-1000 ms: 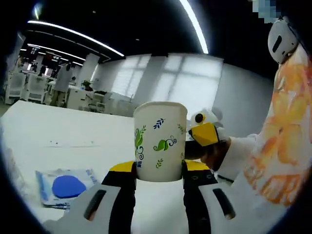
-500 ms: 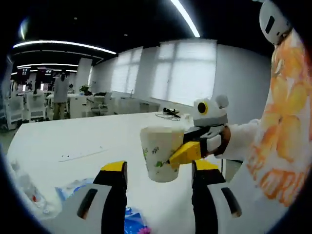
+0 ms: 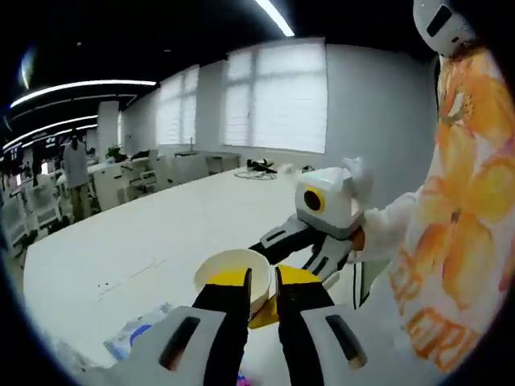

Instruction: Arrange the tabletop items into an orderly group along one side of the table until the central work area is clear of visible clutter.

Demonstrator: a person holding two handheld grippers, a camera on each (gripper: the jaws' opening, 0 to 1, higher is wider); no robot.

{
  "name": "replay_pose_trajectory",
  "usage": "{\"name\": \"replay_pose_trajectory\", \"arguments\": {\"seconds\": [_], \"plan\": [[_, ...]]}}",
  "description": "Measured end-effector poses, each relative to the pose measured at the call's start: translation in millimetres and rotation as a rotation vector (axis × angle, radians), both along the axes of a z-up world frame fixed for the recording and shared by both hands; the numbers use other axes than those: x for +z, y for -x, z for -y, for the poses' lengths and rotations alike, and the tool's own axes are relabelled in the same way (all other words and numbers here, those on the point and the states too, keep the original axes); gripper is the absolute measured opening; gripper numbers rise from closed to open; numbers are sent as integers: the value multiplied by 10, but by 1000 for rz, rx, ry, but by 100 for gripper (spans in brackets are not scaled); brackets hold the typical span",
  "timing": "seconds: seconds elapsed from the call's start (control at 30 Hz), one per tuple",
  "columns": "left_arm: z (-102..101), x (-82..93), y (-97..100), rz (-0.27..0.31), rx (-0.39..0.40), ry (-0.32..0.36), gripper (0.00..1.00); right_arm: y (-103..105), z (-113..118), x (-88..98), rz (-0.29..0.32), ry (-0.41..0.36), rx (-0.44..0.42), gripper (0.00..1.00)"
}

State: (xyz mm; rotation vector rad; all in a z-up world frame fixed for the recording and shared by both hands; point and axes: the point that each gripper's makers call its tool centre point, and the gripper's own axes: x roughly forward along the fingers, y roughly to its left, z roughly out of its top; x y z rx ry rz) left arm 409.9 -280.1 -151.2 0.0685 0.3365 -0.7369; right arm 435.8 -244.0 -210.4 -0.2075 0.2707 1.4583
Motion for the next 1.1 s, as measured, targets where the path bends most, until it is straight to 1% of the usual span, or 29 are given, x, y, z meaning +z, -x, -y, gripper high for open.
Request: {"name": "replay_pose_trajectory", "arguments": {"seconds": [0.03,0.07,0.1,0.13,0.17,0.2,0.23,0.27,0.33,0.4,0.47,0.5,0.53,0.57,0.6,0.63,0.67,0.7,0.73,0.77,0.8,0.83,0.87,0.9,0.93,0.97,1.0,1.03,1.1], "plan": [[2,-11,5,0,3,-5,11,10,2,-9,23,9,9,43],[-29,-81,49,-18,-2,-26,10,24,-6,-19,38,17,18,43],[-28,-106,67,-25,-9,-38,10,47,-25,-41,54,31,31,43],[-3,-153,96,-34,-28,-54,9,67,-46,-56,61,39,39,43],[-8,-193,97,-42,-22,-68,7,107,-87,-85,64,50,57,43],[-70,-276,90,-58,5,-111,4,132,-114,-101,60,56,65,43],[-104,-341,96,-74,14,-139,2,153,-140,-120,59,62,72,44],[-121,-394,99,-80,13,-167,1,184,-150,-189,97,106,97,43],[-150,-487,123,-114,8,-215,1,232,-197,-236,167,138,139,43],[-120,-549,146,-129,-19,-256,0,259,-229,-294,183,162,152,44],[-154,-612,135,-143,-4,-293,0,251,-239,-358,156,183,148,44],[-188,-655,135,-166,9,-300,0,237,-237,-384,134,189,136,45],[-214,-710,142,-190,22,-315,0,248,-236,-398,97,180,138,44],[-282,-757,138,-197,35,-356,0,260,-231,-406,72,176,136,42],[-387,-824,132,-209,64,-406,0,230,-210,-410,76,173,125,41],[-455,-871,138,-221,75,-437,0,220,-188,-416,81,174,120,42],[-557,-925,150,-238,95,-472,0,208,-170,-427,81,175,115,45],[-627,-952,145,-245,114,-492,0,182,-128,-453,75,179,103,47],[-742,-988,142,-257,143,-511,0,157,-99,-472,62,178,88,49],[-819,-1011,136,-270,166,-522,0,131,-49,-501,22,175,57,50],[-918,-1039,138,-283,187,-547,0,113,-15,-525,-2,176,43,50],[-1077,-1085,136,-299,210,-611,0,83,38,-555,-32,174,20,50],[-1176,-1108,129,-300,216,-650,0,56,73,-576,-50,174,4,51],[-1217,-1115,121,-298,220,-664,0,21,125,-604,-70,174,-17,51],[-1353,-1130,58,-290,265,-632,0,-4,156,-622,-81,176,-28,51],[-1427,-1136,33,-301,297,-604,0,-35,207,-656,-101,180,-46,51],[-1517,-1137,3,-298,313,-595,0,-54,237,-671,-109,181,-54,51],[-1666,-1131,-57,-286,350,-593,0,-67,263,-680,-114,181,-63,51],[-1897,-1137,-127,-291,400,-597,0,-83,320,-702,-135,177,-83,52]]}}
